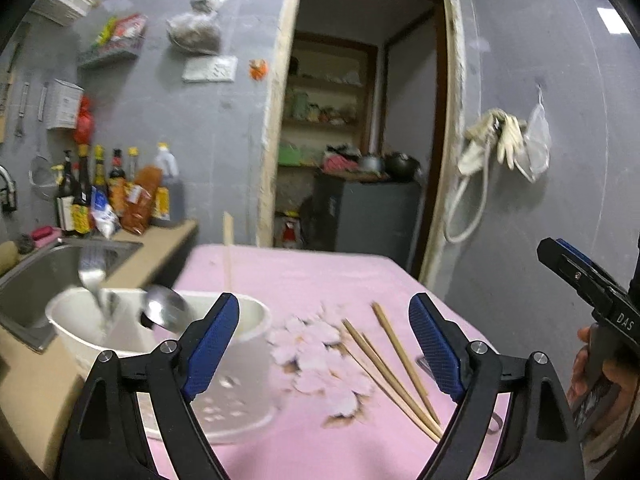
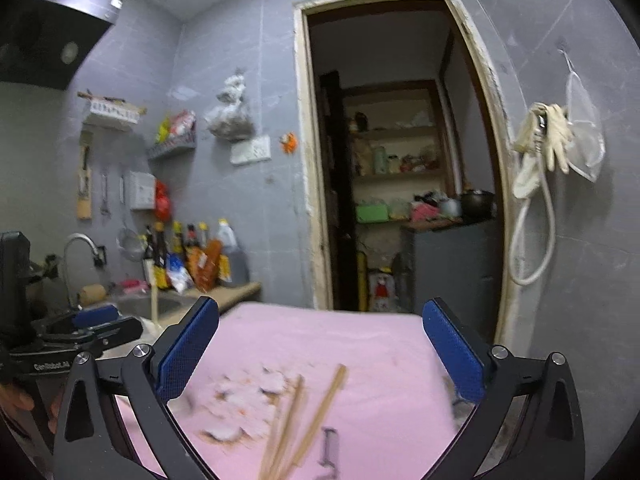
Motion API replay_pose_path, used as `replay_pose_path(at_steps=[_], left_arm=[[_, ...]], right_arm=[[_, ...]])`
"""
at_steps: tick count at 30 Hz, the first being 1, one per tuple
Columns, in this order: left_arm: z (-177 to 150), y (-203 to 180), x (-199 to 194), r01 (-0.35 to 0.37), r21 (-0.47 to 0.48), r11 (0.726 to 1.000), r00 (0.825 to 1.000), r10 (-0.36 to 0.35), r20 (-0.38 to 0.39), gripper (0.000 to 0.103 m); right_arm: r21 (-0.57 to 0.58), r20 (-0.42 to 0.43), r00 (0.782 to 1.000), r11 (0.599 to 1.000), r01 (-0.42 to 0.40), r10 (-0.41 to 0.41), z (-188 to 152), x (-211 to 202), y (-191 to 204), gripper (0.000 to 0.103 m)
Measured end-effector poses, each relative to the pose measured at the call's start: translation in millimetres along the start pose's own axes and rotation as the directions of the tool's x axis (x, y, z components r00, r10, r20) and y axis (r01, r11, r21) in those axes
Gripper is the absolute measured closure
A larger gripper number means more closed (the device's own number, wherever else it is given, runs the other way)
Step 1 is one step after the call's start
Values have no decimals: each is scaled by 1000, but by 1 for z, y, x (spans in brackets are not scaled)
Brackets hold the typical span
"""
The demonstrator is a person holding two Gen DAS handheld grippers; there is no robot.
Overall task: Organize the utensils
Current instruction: 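Move the left tool to the chopsticks while the right tool approaches the peeler, then close the left tool on a thin chopstick while the right tool grasps the peeler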
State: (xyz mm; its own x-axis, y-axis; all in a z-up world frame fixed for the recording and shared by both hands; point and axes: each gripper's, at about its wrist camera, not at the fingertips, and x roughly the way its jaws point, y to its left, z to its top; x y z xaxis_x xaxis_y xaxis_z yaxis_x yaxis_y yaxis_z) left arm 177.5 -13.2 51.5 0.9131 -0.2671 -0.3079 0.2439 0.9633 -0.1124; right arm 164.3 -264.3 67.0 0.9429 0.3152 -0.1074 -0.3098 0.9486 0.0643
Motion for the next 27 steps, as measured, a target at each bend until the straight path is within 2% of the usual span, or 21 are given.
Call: replay_pose_path(at_steps=[4, 8, 12, 16, 18, 23, 24, 27], left_arm=[[-13, -15, 21, 25, 16, 1000, 996, -23, -92, 20], [-25, -25, 40, 36, 27, 999, 983, -31, -182, 20], [-38, -30, 60, 51, 19, 998, 961, -44, -274, 20], [-44, -28, 75, 76, 9, 997, 938, -68, -341, 22], [-45, -27, 82, 93, -5, 996, 925, -88, -369, 32], [-47, -26, 105, 139, -54, 989, 876, -148, -460, 55], [-47, -26, 110, 146, -61, 987, 864, -157, -478, 61], [-49, -26, 129, 154, -87, 984, 825, -177, -536, 70]], right_arm=[[-11, -86, 996, 999, 30, -31, -13, 4, -15, 0], [-13, -188, 981, 999, 39, -41, -30, 11, -26, 0], [-5, -289, 957, 999, 32, -32, -48, 22, -34, 1], [12, -386, 923, 1000, 4, 1, -63, 32, -39, 9], [11, -432, 902, 1000, -7, 11, -70, 38, -41, 17], [20, -525, 850, 999, -45, 49, -85, 53, -40, 38], [19, -541, 839, 998, -57, 58, -88, 56, -38, 39], [5, -574, 815, 996, -86, 73, -93, 63, -32, 46]])
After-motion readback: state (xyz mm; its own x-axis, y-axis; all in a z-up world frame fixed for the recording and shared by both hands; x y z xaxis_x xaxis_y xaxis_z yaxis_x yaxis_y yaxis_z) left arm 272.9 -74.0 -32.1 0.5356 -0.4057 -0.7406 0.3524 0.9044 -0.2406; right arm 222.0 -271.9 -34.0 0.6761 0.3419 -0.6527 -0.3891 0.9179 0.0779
